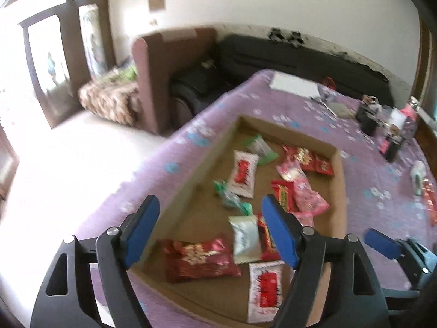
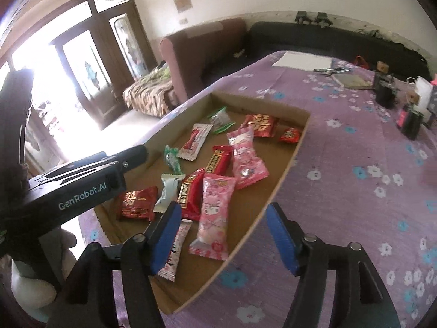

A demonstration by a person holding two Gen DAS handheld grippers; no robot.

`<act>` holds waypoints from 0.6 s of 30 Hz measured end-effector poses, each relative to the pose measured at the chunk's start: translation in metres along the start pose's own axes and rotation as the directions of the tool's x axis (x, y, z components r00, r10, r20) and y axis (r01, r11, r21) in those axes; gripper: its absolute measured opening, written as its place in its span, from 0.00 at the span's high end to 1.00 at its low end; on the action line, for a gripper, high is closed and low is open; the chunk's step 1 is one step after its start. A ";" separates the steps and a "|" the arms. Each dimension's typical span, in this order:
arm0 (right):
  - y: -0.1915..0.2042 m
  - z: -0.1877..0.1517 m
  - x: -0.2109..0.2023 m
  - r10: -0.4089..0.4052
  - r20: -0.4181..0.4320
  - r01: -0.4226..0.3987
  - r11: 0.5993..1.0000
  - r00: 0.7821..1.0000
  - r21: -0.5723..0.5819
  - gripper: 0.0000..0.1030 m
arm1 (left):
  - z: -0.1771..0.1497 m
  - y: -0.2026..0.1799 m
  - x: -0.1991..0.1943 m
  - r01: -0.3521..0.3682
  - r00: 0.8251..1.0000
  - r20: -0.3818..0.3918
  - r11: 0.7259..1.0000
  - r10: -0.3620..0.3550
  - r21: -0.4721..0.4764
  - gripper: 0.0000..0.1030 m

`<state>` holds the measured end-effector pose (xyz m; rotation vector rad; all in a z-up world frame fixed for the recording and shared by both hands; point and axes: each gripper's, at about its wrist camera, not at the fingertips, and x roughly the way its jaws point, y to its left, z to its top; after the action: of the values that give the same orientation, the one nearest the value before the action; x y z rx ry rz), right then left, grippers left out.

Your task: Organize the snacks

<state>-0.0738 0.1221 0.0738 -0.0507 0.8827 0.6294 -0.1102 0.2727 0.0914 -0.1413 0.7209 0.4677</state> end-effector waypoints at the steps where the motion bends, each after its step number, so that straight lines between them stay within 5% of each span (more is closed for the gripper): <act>1: -0.002 -0.001 -0.002 -0.003 0.002 0.003 1.000 1.000 0.003 0.34 | 0.000 0.000 -0.002 -0.012 1.000 0.010 1.000 0.012 0.003 0.23; 18: -0.029 -0.023 -0.028 -0.064 0.055 0.062 0.997 0.996 0.042 0.26 | -0.015 -0.044 -0.006 0.000 0.998 -0.066 0.995 0.007 0.099 0.19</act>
<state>-0.0879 0.0772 0.0732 -0.0242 0.8355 0.5517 -0.1036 0.2273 0.0826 -0.0633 0.8079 0.4312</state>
